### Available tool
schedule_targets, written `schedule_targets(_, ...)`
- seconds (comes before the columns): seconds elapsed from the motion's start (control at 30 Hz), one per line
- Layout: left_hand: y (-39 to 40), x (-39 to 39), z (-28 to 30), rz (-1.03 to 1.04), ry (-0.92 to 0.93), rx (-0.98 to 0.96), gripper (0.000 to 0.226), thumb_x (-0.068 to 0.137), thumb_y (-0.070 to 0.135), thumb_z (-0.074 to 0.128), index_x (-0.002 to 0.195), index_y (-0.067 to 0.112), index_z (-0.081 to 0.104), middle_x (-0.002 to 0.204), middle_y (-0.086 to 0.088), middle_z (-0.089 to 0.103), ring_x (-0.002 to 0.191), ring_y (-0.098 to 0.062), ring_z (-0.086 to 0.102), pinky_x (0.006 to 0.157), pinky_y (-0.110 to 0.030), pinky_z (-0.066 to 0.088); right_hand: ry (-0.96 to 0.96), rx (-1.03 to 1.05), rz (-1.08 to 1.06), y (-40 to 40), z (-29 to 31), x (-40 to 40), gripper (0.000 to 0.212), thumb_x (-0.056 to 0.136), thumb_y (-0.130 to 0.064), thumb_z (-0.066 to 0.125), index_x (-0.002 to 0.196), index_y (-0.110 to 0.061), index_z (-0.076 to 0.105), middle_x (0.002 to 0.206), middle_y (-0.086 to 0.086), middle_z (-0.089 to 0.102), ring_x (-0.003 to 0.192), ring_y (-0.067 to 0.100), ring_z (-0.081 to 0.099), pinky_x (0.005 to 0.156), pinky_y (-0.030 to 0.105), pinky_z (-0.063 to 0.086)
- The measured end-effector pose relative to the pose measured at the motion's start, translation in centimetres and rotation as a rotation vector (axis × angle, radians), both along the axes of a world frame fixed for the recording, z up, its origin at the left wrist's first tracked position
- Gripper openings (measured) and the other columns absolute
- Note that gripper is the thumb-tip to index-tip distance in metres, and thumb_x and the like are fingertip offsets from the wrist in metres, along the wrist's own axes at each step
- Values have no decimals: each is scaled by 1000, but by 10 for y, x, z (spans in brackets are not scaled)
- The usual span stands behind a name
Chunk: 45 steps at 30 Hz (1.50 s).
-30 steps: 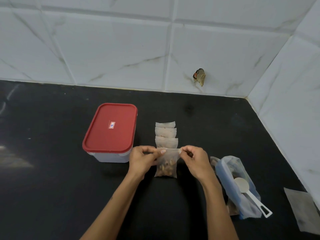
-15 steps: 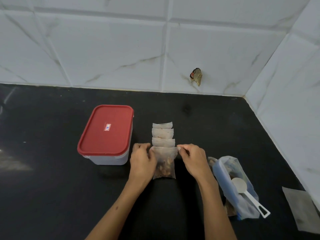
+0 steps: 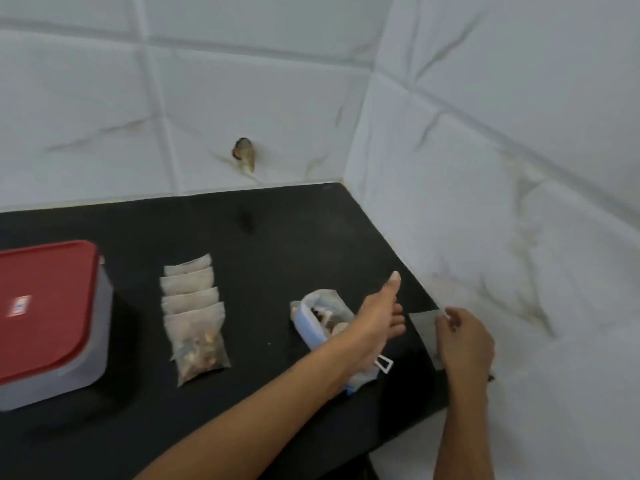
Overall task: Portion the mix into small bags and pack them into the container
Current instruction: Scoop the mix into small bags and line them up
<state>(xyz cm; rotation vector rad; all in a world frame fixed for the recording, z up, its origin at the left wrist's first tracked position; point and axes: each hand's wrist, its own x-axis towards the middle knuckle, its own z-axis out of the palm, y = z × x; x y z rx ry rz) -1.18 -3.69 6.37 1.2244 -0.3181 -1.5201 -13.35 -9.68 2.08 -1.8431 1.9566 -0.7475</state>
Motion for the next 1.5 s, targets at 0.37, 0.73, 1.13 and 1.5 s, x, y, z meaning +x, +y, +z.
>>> schedule_targets(0.37, -59, -63, -35, -24, 40, 221, 67, 98, 56, 30, 147, 11, 28, 146, -13, 41, 129, -29, 44, 103, -36, 38, -8, 270, -309, -17, -48, -33, 34, 88, -21, 60, 110, 6, 58, 112, 24, 58, 100, 38, 58, 73, 34, 44)
schedule_targets(0.73, -42, -30, -27, 40, -26, 93, 27, 96, 31, 52, 115, 13, 47, 106, -11, 60, 85, -17, 55, 74, -29, 45, -204, 172, -143, -15, -19, -13, 17, 92, -13, 54, 96, -1, 67, 101, 19, 66, 88, 31, 58, 73, 29, 38)
schedule_targets(1.13, 79, 97, -11, 185, -585, -477, 86, 45, 34, 88, 122, 30, 51, 122, 9, 61, 115, -3, 56, 96, -28, 49, -649, 468, 769, 42, 40, 81, 13, 92, -14, 56, 98, -9, 66, 94, 16, 66, 88, 28, 64, 77, 34, 55)
schedule_targets(1.5, 123, 126, -13, 324, -771, -542, 73, 63, 20, 87, 128, 20, 53, 116, -5, 62, 109, -12, 62, 89, -22, 50, -438, 304, 782, 76, 41, 137, 14, 90, -17, 59, 103, -20, 65, 97, -2, 67, 88, 9, 63, 72, 22, 51)
